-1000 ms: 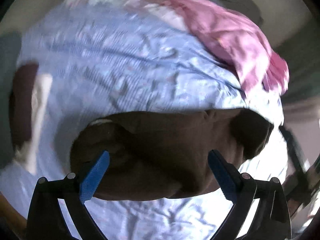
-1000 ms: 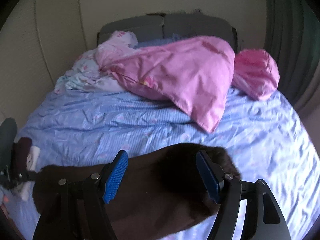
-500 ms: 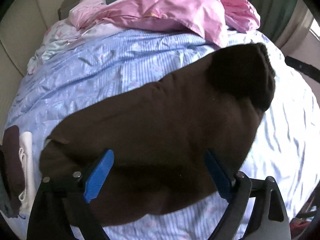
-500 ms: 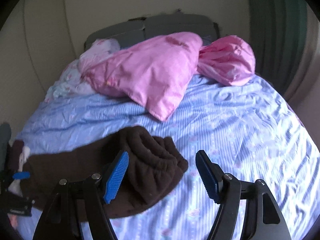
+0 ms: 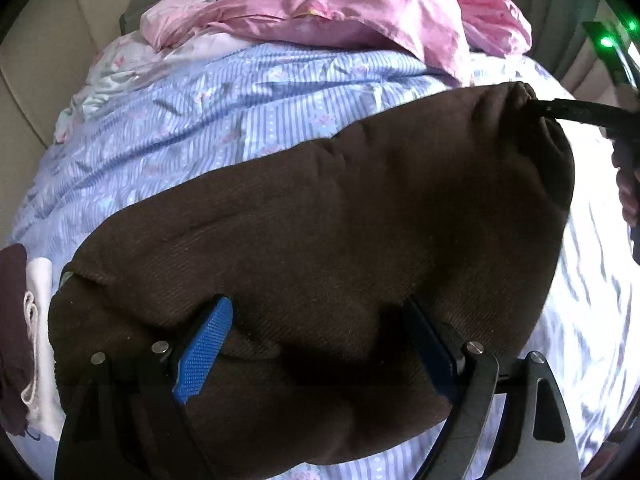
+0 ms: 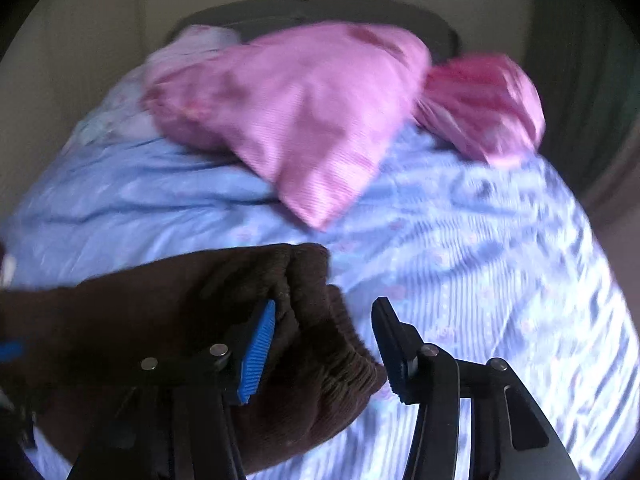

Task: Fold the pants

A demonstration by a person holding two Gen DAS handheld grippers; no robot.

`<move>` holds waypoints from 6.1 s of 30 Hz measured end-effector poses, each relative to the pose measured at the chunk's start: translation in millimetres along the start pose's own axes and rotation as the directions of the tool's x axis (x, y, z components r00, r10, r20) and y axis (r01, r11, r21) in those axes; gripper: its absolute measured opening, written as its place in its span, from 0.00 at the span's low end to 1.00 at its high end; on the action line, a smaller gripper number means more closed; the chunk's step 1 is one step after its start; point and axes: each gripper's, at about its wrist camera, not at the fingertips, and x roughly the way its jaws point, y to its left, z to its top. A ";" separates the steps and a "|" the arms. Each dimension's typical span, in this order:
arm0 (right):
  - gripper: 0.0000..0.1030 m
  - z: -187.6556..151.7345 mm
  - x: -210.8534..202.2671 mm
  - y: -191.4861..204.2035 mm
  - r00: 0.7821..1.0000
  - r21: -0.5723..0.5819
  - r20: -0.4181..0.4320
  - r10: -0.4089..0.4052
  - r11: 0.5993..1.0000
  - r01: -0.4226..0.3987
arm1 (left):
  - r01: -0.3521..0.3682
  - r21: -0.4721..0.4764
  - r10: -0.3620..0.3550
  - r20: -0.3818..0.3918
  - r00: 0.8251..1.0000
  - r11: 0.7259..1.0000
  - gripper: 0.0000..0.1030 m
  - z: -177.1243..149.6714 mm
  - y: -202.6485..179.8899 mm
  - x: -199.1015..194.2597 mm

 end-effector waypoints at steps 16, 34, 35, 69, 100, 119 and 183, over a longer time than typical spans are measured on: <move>0.78 -21.3 -68.1 6.9 0.967 0.025 0.207 -0.146 0.989 0.144 | -0.122 0.035 0.109 0.248 0.963 0.992 0.94 -7.4 -3.0 -75.2; 0.79 -48.1 -91.3 120.4 0.987 -0.097 0.161 -0.027 0.994 0.043 | -0.166 -0.145 0.167 -0.003 0.986 0.975 0.80 -42.8 118.5 -12.2; 0.79 -49.8 -90.5 120.4 0.987 -0.105 0.160 -0.033 0.993 0.050 | -0.186 -0.164 0.190 0.015 0.982 0.969 0.80 -39.6 115.9 -22.2; 0.33 -92.7 35.0 -58.7 0.926 0.517 0.125 0.356 0.773 -0.367 | -0.083 0.018 0.079 0.134 0.988 0.996 0.42 -29.7 -39.7 8.9; 0.24 -27.3 -161.2 77.2 0.934 0.030 0.351 0.062 0.997 -0.077 | -0.016 -0.192 0.067 0.264 0.962 0.981 0.17 -34.2 91.0 -123.5; 0.22 -104.1 -170.5 357.7 0.902 -0.377 0.339 0.269 0.917 -0.132 | -0.054 -0.391 0.141 0.198 0.970 0.919 0.17 -174.6 227.6 -131.0; 0.87 -104.6 -135.6 163.5 0.954 0.008 0.237 0.183 0.982 -0.191 | 0.186 -0.382 -0.080 0.275 0.958 0.905 0.24 -74.4 147.8 -113.9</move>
